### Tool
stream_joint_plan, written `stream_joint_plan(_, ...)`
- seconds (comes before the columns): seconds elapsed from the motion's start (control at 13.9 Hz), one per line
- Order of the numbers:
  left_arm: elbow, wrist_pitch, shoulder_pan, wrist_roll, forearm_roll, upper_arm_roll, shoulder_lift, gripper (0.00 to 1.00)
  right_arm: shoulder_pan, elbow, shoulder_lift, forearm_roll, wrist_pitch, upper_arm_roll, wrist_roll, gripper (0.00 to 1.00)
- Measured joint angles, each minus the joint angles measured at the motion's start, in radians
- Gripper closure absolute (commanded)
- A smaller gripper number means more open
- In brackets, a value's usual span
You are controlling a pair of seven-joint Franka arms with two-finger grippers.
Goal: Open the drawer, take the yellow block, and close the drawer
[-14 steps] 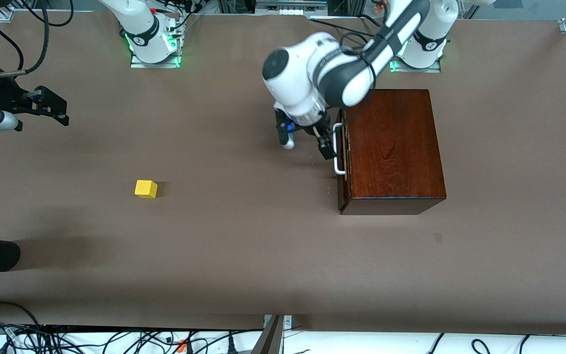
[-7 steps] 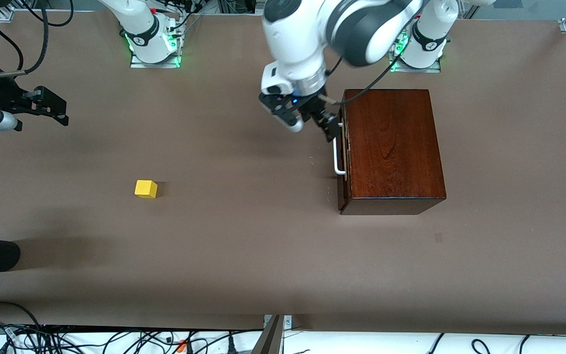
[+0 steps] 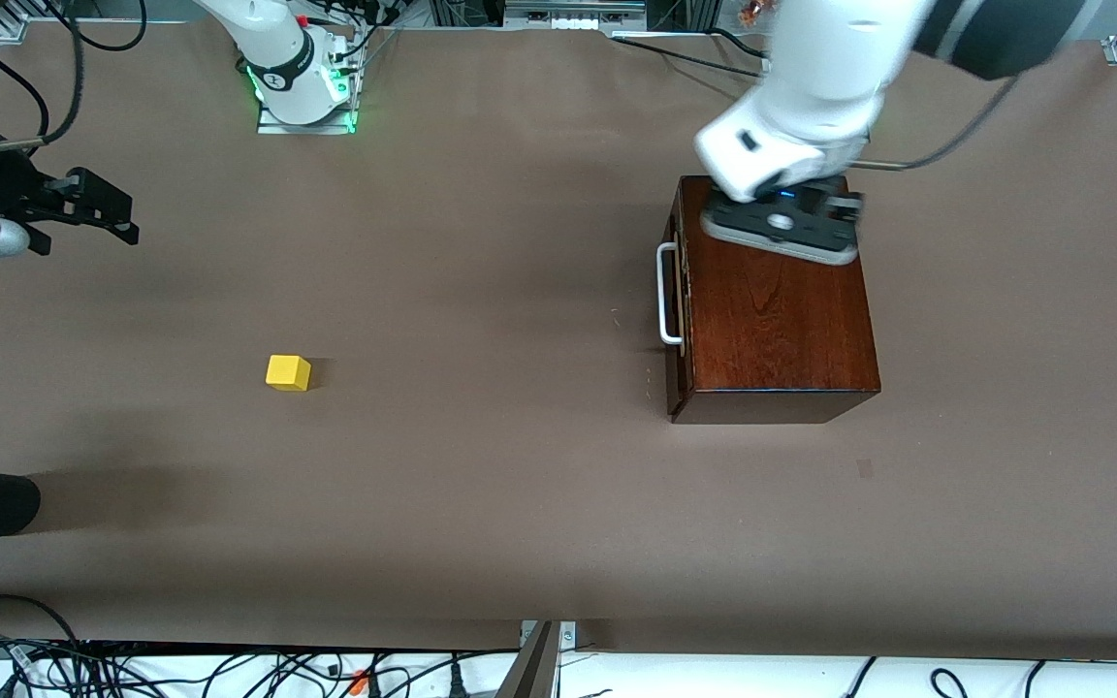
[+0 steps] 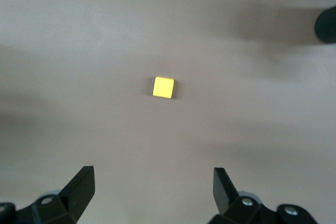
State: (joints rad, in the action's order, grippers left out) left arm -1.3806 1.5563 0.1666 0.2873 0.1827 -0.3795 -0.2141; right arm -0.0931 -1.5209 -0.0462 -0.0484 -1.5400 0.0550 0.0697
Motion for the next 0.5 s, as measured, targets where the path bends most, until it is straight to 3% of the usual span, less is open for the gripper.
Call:
stream_joint_plan(0.22,0.0,-0.029,-0.087,0.003,-0.076,0.019,0.036,0.0,0.0,0.0,0.003,-0.017,0.022,0.017,0.0,0.0)
stream_joint_plan(0.5,-0.011,-0.083,-0.102,-0.047,-0.158,0.187,0.076,0.0,0.0,-0.004,0.007,-0.018,0.03,0.016,0.0,0.0)
